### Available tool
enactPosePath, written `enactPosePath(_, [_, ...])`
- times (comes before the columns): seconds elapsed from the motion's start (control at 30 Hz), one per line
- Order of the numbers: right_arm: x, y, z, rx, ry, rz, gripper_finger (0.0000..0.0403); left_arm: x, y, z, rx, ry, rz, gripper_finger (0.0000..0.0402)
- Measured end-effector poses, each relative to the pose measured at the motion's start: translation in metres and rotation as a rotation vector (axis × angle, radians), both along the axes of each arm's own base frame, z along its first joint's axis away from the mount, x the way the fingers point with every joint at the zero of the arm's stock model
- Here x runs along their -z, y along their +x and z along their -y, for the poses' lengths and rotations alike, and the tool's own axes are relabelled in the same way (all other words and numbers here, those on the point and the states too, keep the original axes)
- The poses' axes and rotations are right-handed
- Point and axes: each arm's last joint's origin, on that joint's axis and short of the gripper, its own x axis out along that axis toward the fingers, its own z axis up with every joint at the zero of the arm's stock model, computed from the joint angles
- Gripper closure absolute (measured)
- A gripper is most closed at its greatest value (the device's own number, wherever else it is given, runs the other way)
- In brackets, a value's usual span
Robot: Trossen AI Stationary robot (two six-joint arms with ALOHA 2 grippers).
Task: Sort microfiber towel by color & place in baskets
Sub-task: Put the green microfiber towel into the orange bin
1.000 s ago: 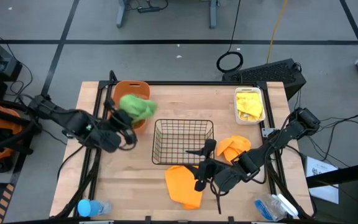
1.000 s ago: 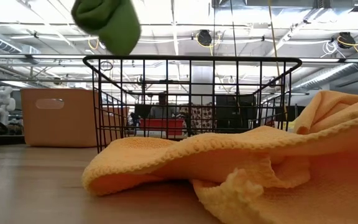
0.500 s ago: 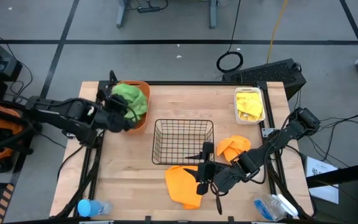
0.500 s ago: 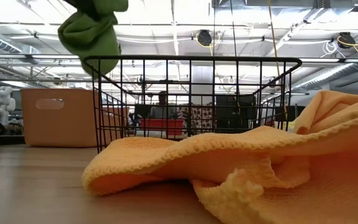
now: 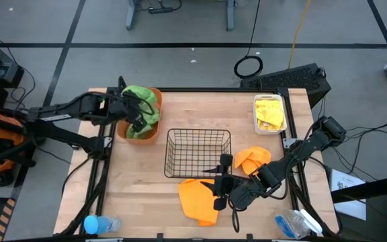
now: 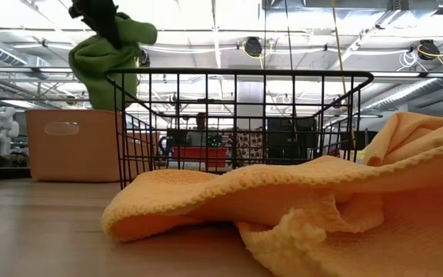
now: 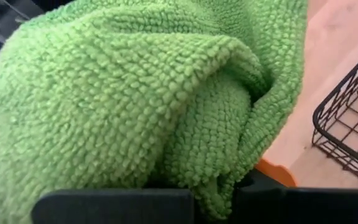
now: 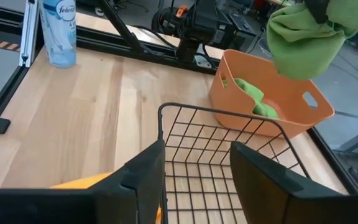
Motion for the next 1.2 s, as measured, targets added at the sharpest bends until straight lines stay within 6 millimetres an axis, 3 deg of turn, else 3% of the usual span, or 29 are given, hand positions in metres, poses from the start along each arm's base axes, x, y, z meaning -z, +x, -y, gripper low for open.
enactPosePath(0.17, [0.003, -0.003, -0.001, 0.010, 0.014, -0.019, 0.0232, 0.013, 0.007, -0.012, -0.018, -0.046, -0.039, 0.0386])
enactPosePath(0.37, [0.003, -0.006, -0.006, -0.008, 0.012, -0.024, 0.0232, 0.048, 0.014, -0.024, -0.030, -0.094, -0.072, 0.0386])
enactPosePath(0.83, [0.003, -0.008, -0.008, -0.018, -0.015, -0.033, 0.0232, 0.114, 0.006, -0.046, -0.099, -0.177, -0.152, 0.0382])
enactPosePath(1.2, [0.003, -0.008, -0.008, -0.017, -0.020, -0.033, 0.0232, 0.134, 0.005, -0.053, -0.137, -0.174, -0.109, 0.0330])
